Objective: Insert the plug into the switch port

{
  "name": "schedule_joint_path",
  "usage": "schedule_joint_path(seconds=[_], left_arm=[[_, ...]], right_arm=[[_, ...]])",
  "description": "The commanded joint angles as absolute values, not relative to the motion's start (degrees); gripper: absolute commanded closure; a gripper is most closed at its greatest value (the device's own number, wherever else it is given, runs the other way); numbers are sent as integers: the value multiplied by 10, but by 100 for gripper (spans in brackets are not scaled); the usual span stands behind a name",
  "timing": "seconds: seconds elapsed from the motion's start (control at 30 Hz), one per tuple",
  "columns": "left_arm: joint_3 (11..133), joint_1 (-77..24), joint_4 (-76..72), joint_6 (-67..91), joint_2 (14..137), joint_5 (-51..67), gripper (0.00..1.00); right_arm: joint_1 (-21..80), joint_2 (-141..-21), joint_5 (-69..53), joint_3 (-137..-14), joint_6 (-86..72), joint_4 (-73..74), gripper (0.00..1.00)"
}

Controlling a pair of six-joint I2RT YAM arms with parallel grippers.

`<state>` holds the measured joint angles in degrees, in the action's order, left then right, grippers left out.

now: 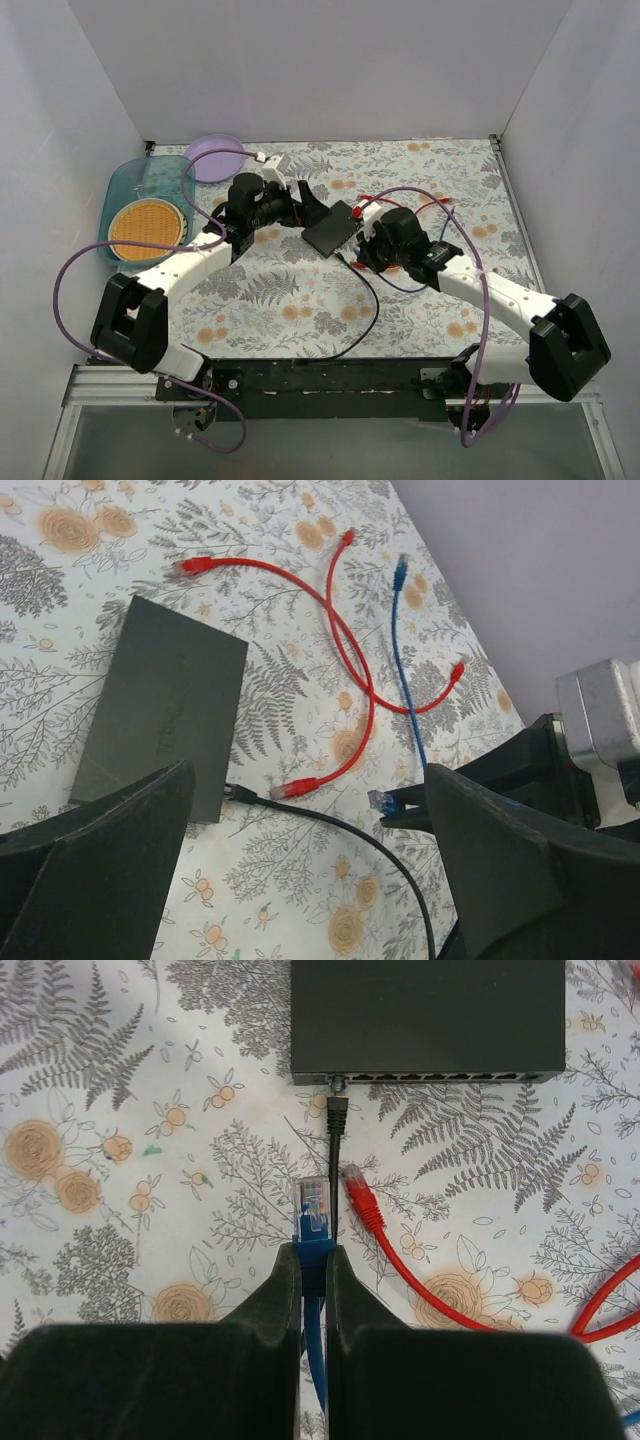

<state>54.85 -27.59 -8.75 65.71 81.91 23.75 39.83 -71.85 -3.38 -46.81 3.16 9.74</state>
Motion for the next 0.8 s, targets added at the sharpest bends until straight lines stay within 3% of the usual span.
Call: schedule_joint_path(seconds=[0.0, 0.33, 0.77], left_arm=[[550, -253, -120, 657, 860, 279, 2], [589, -243, -159, 636, 997, 303, 2], [639, -221, -172, 603, 1070, 273, 2]], right_arm=[[373, -750, -31, -463, 10, 33, 99], [345, -855, -41, -483, 5, 5, 99], [337, -932, -36, -535, -15, -9, 99]])
